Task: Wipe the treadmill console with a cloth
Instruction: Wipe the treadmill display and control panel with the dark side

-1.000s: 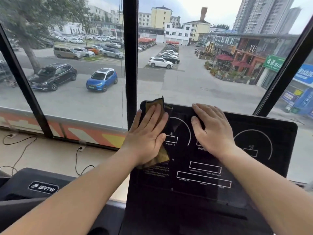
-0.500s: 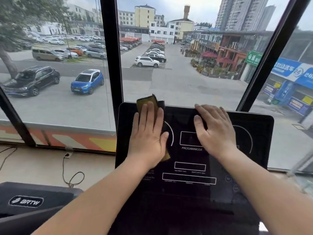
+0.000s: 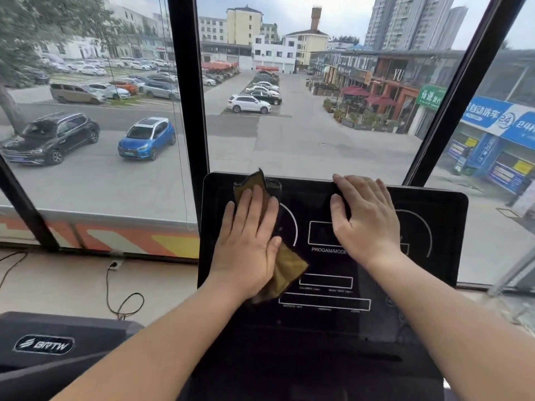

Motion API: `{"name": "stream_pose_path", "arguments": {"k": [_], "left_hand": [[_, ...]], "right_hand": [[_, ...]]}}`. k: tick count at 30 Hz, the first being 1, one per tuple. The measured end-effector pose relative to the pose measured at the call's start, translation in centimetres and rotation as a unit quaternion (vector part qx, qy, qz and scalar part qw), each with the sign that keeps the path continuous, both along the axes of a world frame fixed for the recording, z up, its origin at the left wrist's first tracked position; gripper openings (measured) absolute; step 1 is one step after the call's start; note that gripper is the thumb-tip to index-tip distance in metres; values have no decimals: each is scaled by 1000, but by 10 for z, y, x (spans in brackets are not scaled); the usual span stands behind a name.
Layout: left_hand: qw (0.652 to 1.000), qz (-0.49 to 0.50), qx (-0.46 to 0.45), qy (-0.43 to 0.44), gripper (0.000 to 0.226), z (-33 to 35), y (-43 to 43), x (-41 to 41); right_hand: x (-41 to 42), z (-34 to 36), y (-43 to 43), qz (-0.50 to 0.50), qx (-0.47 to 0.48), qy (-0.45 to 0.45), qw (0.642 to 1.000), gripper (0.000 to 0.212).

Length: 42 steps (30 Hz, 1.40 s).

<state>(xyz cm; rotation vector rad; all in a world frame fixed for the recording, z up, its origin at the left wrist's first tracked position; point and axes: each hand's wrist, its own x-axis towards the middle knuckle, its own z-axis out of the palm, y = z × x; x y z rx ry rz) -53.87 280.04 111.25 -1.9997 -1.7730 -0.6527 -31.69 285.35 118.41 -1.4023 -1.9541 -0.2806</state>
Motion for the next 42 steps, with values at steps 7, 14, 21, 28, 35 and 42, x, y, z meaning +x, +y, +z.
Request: {"name": "stream_pose_path", "arguments": {"k": [7,14,21,28,35,42], "left_hand": [[960,-161,-31,227,65,-35,-28,-22],[999,36,-13,-5,72,-32,-26,-25],[979,-57,-11,195,66,-17,-22,-64],[999,15,-34,9,74,-45,-38,-33],[980,-89,-61,168,66,-24,-35,-44],[997,-28,-64,43,75,-20,-14,48]], "right_hand": [[-3,-6,1,-17,40,-1,999,40],[-12,-9,2,-38,61,9,997,38],[-13,-12,2,-44,86,-4,995,38],[-16,-15,2,-49,76,9,996,37],[16,7,-10,12,-41,-81,996,55],[99,11,-4,-87,-72,-68,991,65]]}}
